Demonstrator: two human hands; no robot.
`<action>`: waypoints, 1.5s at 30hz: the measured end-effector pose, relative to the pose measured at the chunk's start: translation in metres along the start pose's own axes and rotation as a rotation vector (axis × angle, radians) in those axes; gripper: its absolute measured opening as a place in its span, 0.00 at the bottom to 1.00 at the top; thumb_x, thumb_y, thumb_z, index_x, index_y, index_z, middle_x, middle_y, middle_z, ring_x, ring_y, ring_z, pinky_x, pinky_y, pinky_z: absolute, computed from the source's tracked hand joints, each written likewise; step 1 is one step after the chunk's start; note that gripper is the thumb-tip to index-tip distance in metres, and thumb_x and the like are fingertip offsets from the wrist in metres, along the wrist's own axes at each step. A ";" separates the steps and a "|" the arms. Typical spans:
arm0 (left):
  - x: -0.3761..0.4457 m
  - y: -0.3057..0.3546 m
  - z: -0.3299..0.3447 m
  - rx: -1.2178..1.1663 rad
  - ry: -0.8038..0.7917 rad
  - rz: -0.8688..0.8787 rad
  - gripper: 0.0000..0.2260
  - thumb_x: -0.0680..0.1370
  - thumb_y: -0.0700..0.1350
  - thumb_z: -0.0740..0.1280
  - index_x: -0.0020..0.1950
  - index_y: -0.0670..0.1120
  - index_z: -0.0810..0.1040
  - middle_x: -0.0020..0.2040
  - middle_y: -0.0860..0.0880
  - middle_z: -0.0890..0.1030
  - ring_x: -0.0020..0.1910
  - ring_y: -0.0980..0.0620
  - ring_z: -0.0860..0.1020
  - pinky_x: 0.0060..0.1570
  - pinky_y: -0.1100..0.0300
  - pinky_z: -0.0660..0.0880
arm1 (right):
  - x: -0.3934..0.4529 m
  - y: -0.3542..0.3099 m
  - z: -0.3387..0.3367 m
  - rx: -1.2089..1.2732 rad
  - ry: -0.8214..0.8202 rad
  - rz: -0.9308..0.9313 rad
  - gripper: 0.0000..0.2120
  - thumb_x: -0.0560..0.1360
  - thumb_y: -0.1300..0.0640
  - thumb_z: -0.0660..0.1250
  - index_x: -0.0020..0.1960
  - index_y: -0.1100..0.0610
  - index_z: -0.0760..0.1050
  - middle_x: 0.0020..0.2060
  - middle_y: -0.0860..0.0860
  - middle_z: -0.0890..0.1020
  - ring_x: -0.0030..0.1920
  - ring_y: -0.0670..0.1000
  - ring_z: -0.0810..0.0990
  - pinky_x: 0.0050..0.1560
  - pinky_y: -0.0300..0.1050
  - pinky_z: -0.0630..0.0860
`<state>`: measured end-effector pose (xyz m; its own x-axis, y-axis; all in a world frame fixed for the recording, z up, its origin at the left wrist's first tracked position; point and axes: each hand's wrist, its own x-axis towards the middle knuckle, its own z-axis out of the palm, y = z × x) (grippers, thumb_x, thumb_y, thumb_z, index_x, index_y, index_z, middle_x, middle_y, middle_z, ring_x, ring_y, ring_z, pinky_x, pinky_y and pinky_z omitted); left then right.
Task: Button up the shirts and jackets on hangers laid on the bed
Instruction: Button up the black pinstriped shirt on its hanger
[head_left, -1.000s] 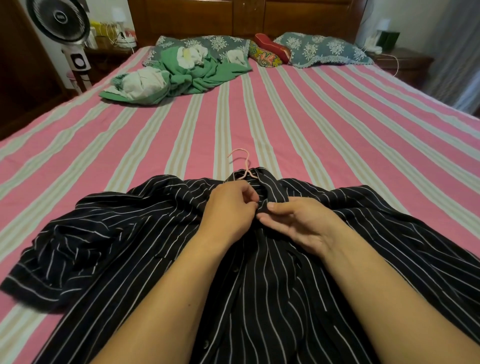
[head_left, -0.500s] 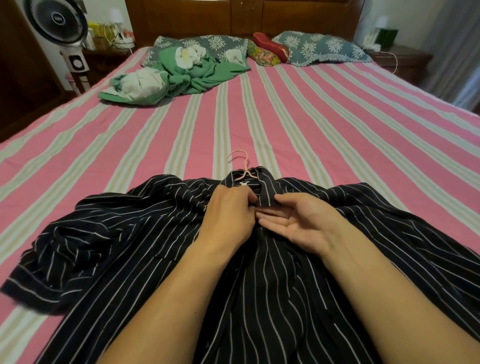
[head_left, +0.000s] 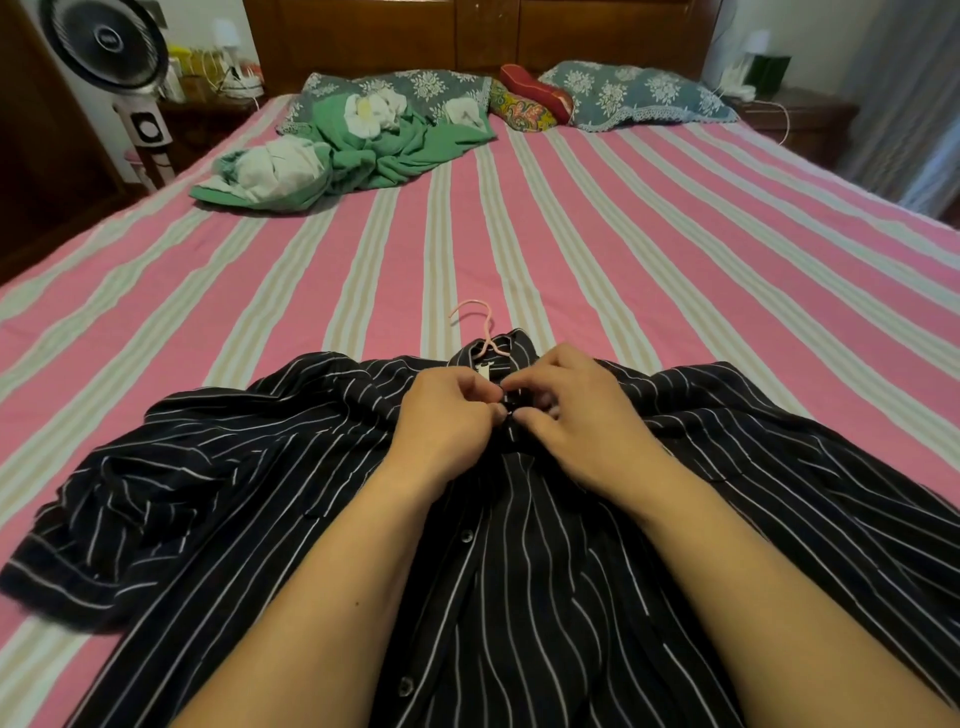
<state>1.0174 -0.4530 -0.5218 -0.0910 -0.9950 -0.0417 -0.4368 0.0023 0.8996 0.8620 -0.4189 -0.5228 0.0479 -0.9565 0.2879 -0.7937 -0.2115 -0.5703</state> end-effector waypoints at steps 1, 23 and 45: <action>0.000 0.000 0.000 0.001 -0.007 0.008 0.07 0.73 0.37 0.74 0.41 0.49 0.83 0.39 0.50 0.85 0.41 0.53 0.82 0.42 0.62 0.76 | 0.002 0.003 0.002 -0.002 0.009 0.024 0.11 0.76 0.56 0.71 0.58 0.47 0.83 0.48 0.42 0.76 0.49 0.43 0.76 0.55 0.41 0.73; 0.004 0.001 -0.003 -0.030 0.059 0.066 0.05 0.70 0.39 0.72 0.41 0.48 0.81 0.32 0.52 0.80 0.30 0.56 0.75 0.33 0.64 0.73 | 0.005 -0.004 0.010 -0.069 0.092 0.034 0.06 0.74 0.52 0.73 0.43 0.48 0.76 0.37 0.42 0.79 0.41 0.44 0.77 0.47 0.46 0.76; 0.014 -0.011 -0.004 0.143 -0.054 0.258 0.06 0.78 0.43 0.69 0.50 0.54 0.82 0.46 0.57 0.84 0.48 0.57 0.81 0.54 0.56 0.75 | 0.003 0.000 0.009 0.669 0.068 0.553 0.07 0.81 0.65 0.64 0.49 0.56 0.78 0.40 0.55 0.82 0.37 0.50 0.82 0.42 0.46 0.82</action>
<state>1.0247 -0.4668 -0.5304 -0.2618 -0.9528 0.1539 -0.5144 0.2726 0.8130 0.8670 -0.4240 -0.5288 -0.2925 -0.9473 -0.1310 -0.1687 0.1860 -0.9680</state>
